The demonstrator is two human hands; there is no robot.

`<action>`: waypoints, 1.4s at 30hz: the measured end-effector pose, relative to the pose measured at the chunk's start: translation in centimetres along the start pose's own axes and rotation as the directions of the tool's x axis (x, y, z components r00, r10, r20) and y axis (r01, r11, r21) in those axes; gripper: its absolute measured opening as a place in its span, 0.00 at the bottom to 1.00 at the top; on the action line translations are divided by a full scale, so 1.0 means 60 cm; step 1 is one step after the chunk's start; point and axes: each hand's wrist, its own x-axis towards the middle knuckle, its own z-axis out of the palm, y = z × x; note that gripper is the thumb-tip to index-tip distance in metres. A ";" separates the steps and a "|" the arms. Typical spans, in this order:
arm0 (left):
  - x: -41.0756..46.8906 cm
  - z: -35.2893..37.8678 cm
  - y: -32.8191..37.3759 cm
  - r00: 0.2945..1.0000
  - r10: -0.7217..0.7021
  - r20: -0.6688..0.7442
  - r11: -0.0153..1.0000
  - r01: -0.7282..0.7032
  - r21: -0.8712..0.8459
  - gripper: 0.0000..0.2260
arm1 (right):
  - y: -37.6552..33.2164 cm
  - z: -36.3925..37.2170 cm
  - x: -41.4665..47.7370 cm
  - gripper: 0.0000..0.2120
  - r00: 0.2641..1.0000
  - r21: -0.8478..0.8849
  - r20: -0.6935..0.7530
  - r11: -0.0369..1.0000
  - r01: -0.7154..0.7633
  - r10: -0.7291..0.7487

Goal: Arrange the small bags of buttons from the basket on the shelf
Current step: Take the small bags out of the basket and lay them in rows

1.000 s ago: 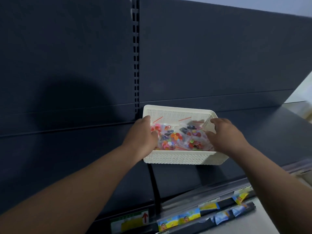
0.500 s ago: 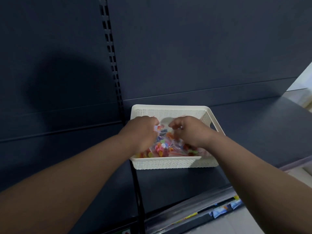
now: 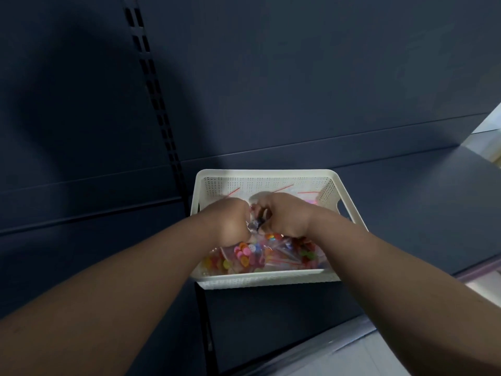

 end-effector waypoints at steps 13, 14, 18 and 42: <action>-0.042 -0.033 0.026 0.996 -0.001 0.088 0.998 -0.005 0.069 0.13 | 0.040 -0.035 -0.046 0.14 0.996 0.552 0.026 0.829 -0.088 0.088; -0.049 -0.032 0.030 0.992 -0.012 0.126 0.985 -0.010 0.172 0.13 | 0.038 -0.034 -0.049 0.15 0.995 0.545 0.041 0.833 -0.097 0.088; -0.058 -0.013 0.023 0.988 0.013 0.156 0.958 -0.058 0.281 0.08 | 0.032 -0.024 -0.055 0.16 0.991 0.426 0.077 0.895 -0.130 0.108; -0.283 -0.147 -0.215 0.906 -0.349 -0.242 0.530 -0.022 -0.848 0.05 | -0.292 0.040 -0.038 0.12 0.993 0.827 -0.112 0.551 0.110 -0.031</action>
